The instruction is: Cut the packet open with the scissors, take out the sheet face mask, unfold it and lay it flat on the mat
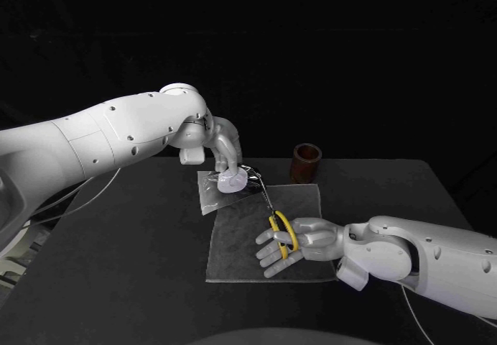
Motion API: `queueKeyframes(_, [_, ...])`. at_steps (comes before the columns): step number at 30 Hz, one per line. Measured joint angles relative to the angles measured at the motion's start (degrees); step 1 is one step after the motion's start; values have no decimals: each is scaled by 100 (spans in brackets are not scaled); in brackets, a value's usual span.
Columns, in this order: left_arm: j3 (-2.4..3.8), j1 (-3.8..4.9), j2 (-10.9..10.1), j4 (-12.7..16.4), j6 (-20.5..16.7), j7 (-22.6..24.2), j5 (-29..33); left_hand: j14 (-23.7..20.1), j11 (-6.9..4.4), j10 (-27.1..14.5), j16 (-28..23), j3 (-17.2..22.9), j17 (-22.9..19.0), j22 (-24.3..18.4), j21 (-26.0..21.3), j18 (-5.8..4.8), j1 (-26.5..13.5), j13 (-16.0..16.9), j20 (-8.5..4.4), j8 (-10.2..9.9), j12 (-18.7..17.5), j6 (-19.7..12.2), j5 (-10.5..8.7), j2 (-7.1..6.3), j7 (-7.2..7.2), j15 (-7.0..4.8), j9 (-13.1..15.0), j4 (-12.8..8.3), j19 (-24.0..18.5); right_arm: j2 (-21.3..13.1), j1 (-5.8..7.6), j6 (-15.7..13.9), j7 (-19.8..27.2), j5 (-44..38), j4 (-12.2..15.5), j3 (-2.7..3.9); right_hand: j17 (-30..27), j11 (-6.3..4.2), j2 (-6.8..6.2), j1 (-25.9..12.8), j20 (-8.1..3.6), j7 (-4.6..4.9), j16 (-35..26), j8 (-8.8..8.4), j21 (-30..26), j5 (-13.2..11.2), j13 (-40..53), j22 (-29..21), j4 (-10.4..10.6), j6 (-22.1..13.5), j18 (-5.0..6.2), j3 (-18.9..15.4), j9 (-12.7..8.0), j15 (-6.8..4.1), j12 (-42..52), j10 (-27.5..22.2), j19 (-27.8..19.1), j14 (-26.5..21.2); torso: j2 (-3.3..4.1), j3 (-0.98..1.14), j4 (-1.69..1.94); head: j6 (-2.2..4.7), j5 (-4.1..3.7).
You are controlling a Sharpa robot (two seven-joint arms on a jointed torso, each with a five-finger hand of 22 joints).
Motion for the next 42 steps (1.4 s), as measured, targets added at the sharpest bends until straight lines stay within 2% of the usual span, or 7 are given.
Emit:
queueKeyframes(28, [1,0,13,-93,47,-78,143,-20,0,0,0,16,-1,3,-1,-9,-6,17,0,0,-3,18,18,-15,18,-2,0,-15,0,31,-44,3,-6,-45,-20,-2,-5,0,0,0,0,1,0,0,0,0,0,-5,0,4,-31,0,-8,9,0,0,-41,-32,1,2,0,-12,7])
queueKeyframes(30, [1,0,15,-90,55,-87,151,-20,0,0,0,16,-1,2,-1,-34,-1,17,0,-1,-4,18,18,-10,18,-2,2,-15,0,35,-44,3,-6,-51,-24,-2,-5,0,0,0,0,-6,0,0,0,0,1,-5,0,12,-39,0,-8,8,0,0,-41,-32,1,2,1,-14,8])
queueKeyframes(35, [1,0,15,-73,74,-105,166,0,0,0,0,16,-2,2,-1,22,0,21,0,-1,-12,17,17,-10,17,-21,3,-15,0,41,-45,4,-2,-63,-40,-2,-5,0,0,0,0,2,0,11,0,0,1,-4,-2,22,-45,1,-15,8,0,0,-41,-33,1,1,3,-22,17])
queueKeyframes(42, [1,0,12,-9,104,-126,175,3,0,0,0,16,-10,2,-1,22,6,21,0,-1,14,9,16,-15,9,-21,10,-15,0,47,-45,2,3,-70,-58,-2,-5,0,31,31,0,2,0,38,-24,0,1,-4,-1,23,-56,32,-21,7,0,0,-41,-33,0,-2,1,-29,21])
